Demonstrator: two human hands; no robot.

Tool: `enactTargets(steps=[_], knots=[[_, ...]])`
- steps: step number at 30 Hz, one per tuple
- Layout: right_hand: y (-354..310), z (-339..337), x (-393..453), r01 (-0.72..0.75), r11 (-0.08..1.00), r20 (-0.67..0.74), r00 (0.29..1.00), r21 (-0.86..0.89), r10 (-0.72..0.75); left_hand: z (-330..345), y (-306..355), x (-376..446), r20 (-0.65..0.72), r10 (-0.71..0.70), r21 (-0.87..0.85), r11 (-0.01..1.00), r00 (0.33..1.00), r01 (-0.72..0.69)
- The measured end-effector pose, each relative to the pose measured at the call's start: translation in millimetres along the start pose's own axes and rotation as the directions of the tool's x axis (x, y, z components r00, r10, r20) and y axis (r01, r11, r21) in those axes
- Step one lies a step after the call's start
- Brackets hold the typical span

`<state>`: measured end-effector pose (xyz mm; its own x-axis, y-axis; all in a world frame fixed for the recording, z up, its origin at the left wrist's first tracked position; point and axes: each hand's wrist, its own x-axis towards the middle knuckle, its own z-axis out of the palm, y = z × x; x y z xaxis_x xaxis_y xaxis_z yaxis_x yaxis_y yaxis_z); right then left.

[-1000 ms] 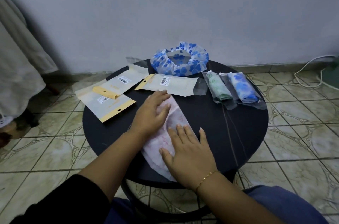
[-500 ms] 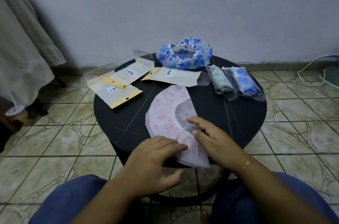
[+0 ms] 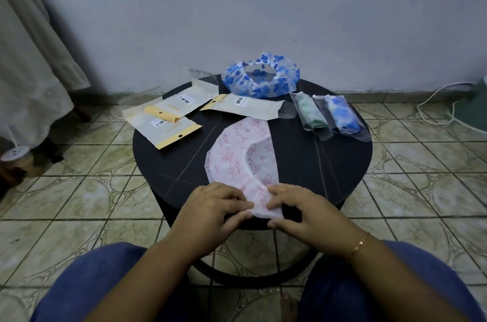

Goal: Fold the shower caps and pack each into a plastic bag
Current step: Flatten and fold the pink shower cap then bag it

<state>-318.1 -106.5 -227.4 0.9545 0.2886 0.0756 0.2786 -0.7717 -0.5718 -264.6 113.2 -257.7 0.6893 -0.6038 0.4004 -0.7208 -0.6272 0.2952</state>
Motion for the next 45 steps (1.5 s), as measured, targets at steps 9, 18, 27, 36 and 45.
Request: enactTargets(steps=[9, 18, 27, 36, 45], knots=[[-0.7, 2.0, 18.7, -0.114, 0.987, -0.119, 0.985, 0.115, 0.128, 6.9, -4.2, 9.7, 0.048, -0.233, -0.201, 0.950, 0.971, 0.237], [5.4, 1.1, 26.8, -0.261, 0.933, -0.147, 0.942, 0.246, 0.302, 1.3, 3.6, 19.4, 0.038, -0.332, -0.177, 0.926, 0.943, 0.333], [-0.9, 10.8, 36.8, -0.366, 0.834, -0.242, 0.839, 0.413, 0.488, 13.3, -0.9, 29.5, -0.040, -0.512, -0.279, 0.830, 0.858, 0.483], [-4.4, 11.9, 34.1, -0.332, 0.943, -0.244, 0.912, 0.038, 0.331, 3.3, 12.5, 35.6, -0.114, -0.256, -0.057, 0.966, 0.960, 0.251], [0.4, 7.5, 18.7, -0.211, 0.953, -0.162, 0.971, -0.219, 0.178, -9.9, 0.7, 33.8, 0.191, 0.003, 0.025, 1.000, 0.982, -0.008]])
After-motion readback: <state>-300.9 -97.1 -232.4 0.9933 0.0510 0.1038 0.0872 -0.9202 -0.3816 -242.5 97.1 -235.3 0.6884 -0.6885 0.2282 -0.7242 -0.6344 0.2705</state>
